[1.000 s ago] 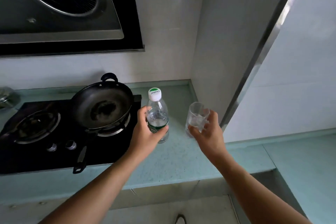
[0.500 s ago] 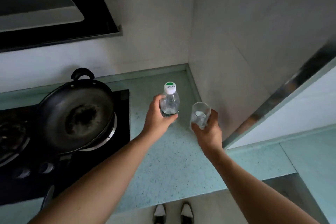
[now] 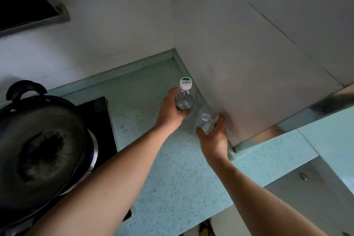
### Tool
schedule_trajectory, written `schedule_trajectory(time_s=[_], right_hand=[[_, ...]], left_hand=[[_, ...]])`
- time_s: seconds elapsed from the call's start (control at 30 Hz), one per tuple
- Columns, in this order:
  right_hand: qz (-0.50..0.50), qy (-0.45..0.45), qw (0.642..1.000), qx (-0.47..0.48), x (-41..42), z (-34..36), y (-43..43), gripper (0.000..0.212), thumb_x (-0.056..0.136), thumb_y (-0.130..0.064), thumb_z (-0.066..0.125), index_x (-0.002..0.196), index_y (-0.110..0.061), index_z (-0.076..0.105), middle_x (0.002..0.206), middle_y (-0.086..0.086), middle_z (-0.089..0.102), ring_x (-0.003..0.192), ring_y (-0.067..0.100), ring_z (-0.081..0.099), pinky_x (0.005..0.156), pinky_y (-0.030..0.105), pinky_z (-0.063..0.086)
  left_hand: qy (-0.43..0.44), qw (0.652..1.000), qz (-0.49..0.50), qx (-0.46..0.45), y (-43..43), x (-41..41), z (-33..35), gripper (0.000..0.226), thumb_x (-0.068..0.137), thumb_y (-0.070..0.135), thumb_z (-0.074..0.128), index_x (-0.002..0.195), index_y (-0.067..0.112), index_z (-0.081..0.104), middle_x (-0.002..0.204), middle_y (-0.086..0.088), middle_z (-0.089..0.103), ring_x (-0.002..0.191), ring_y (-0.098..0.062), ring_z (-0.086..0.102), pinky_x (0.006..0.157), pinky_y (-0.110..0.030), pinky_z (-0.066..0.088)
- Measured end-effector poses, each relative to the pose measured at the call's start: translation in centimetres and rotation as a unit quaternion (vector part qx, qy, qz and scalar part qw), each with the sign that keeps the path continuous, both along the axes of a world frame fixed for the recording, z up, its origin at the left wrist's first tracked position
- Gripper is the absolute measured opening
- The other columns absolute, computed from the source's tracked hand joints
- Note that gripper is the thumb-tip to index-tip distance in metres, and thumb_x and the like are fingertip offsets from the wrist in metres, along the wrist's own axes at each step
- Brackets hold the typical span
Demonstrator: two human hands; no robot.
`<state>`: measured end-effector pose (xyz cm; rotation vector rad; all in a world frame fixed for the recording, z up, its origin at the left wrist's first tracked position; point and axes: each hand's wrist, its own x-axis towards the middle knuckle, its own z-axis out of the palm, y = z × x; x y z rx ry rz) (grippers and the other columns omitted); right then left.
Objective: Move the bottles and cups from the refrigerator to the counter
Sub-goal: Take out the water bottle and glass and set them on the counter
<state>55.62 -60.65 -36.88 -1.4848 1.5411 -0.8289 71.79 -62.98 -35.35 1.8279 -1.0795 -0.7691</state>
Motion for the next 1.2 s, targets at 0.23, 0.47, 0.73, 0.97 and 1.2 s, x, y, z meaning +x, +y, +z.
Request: schedule_trajectory(time_s=[0.23,0.47,0.73,0.97,1.2], right_hand=[[-0.046,-0.016,0.999,0.023,0.0,-1.9,0.0,0.067,0.089,-0.011,0.076,0.145,-0.012,0.039,0.108,-0.012,0.061,0.084,0.011,0.06,0.079,0.026,0.048],[-0.054,-0.026,0.997,0.05,1.0,-3.0,0.3,0.07,0.091,-0.014,0.071,0.148,-0.022,0.031,0.115,0.007,0.068,0.093,0.03,0.066,0.077,0.031,0.051],[-0.063,-0.03,0.996,0.055,1.6,-3.4,0.2,0.067,0.09,-0.01,0.07,0.145,-0.021,0.031,0.118,0.008,0.066,0.098,0.031,0.066,0.08,0.035,0.054],[-0.025,0.069,0.997,0.001,1.7,-2.9,0.3,0.075,0.087,-0.012,0.079,0.143,-0.006,0.03,0.142,0.02,0.046,0.107,0.05,0.063,0.082,0.048,0.058],[-0.026,0.087,0.996,0.015,-1.0,1.3,1.9,0.056,0.091,-0.034,0.075,0.134,-0.011,0.048,0.13,0.015,0.056,0.104,0.042,0.067,0.084,0.046,0.058]], left_hand=[[0.037,0.999,-0.018,-0.015,-2.9,0.1,-1.4,0.072,0.066,0.011,0.089,0.122,0.03,0.049,0.109,0.006,0.068,0.1,-0.012,0.068,0.086,-0.032,0.057],[0.039,0.997,-0.058,-0.015,-4.0,-0.2,-1.6,0.079,0.068,0.011,0.087,0.136,0.022,0.048,0.117,0.004,0.067,0.105,-0.011,0.067,0.087,-0.025,0.054],[0.06,0.995,-0.075,0.013,-3.2,0.2,-1.4,0.094,0.076,0.007,0.085,0.152,0.02,0.032,0.121,0.011,0.059,0.104,0.012,0.059,0.085,-0.002,0.043],[0.058,0.996,-0.045,0.051,0.2,0.6,-1.7,0.102,0.079,0.028,0.085,0.158,0.029,0.021,0.149,-0.008,0.044,0.132,-0.019,0.048,0.103,-0.03,0.041],[0.044,0.999,-0.017,0.024,5.1,0.9,1.0,0.084,0.085,0.029,0.078,0.155,0.03,0.031,0.136,-0.001,0.054,0.126,-0.014,0.054,0.098,-0.02,0.049]])
